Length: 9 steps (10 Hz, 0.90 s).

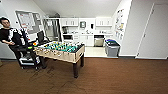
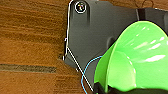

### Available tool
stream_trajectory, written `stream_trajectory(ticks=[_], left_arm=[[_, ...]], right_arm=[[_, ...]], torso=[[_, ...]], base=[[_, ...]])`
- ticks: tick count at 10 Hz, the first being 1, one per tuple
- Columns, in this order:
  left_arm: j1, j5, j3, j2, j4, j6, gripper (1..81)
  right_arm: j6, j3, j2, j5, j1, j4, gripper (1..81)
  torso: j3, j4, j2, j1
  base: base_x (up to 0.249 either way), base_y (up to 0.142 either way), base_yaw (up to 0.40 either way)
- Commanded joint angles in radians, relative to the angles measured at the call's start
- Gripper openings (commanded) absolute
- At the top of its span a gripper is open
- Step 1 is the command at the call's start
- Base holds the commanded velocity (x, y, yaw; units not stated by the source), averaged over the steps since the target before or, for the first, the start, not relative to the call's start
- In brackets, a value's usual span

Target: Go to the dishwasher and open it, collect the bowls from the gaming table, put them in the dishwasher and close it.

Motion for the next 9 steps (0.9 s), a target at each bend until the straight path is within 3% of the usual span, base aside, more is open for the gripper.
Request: stream_trajectory(ticks=[1,9], left_arm=[[-0.037,0.06,-0.003,-0.013,-0.001,0.002,1.0],[-0.037,0.06,-0.003,-0.013,0.005,0.002,1.0]], right_arm=[[-0.002,-0.016,-0.027,-0.032,0.028,-0.001,1.0],[-0.001,-0.016,-0.027,-0.032,0.03,-0.001,1.0]], torso=[[0.0,0.0,0.0,0.0],[0.0,0.0,-0.001,-0.001]], base=[[0.235,-0.124,0.0],[0.251,-0.079,0.0]])
